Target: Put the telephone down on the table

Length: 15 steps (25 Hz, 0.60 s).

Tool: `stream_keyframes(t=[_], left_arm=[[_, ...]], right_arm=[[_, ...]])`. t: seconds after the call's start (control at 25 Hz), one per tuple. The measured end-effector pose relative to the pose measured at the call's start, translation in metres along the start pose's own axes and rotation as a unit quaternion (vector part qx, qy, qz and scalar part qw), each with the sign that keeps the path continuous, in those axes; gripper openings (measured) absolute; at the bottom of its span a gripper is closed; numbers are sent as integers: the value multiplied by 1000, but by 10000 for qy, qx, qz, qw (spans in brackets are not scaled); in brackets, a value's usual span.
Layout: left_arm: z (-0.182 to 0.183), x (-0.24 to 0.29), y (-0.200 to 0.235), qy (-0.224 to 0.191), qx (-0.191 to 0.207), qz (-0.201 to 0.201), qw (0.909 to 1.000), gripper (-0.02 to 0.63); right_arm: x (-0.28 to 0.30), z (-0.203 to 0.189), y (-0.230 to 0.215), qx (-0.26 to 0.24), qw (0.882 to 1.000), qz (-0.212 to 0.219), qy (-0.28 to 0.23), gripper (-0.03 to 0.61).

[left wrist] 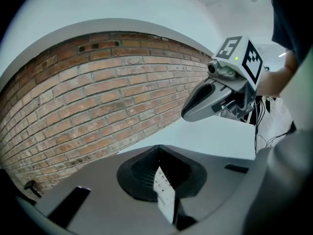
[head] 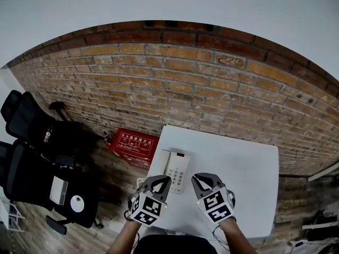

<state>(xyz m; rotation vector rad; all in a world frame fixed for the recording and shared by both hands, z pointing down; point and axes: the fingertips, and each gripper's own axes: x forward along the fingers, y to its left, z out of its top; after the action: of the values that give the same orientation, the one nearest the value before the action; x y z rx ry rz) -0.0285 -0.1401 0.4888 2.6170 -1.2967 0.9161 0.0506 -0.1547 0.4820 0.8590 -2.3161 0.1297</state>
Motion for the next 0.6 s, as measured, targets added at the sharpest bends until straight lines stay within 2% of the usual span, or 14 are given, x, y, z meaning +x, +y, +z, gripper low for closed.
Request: stream_keyframes(t=[0.4, 0.6], left_arm=[[5, -19, -18, -34, -157, 505, 9986, 8], [8, -26, -23, -77, -216, 716, 9972, 8]], right_arm=[[-17, 4, 3, -473, 9986, 73, -211, 29], [-30, 14, 4, -659, 9966, 97, -482, 29]])
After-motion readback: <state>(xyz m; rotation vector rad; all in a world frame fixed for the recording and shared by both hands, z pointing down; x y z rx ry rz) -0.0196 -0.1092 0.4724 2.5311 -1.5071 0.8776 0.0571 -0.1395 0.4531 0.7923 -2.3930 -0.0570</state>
